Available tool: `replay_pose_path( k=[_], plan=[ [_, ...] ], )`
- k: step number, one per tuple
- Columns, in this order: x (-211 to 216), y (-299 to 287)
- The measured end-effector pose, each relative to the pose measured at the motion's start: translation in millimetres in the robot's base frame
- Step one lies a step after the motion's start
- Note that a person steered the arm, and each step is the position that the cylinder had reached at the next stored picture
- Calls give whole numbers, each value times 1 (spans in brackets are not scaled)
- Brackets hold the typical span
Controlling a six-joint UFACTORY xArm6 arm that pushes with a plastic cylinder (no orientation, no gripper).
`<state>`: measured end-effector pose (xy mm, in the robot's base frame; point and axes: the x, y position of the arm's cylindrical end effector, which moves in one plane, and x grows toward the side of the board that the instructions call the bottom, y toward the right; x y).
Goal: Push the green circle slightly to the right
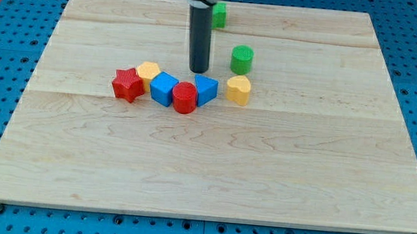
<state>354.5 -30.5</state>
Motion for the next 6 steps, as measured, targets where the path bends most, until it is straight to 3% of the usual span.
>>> replay_pose_path(
  k=[1, 2, 3, 5, 6],
  plan=[
    [-22, 65],
    [-15, 154],
    [5, 185],
    [0, -47],
    [10, -127]
  ],
)
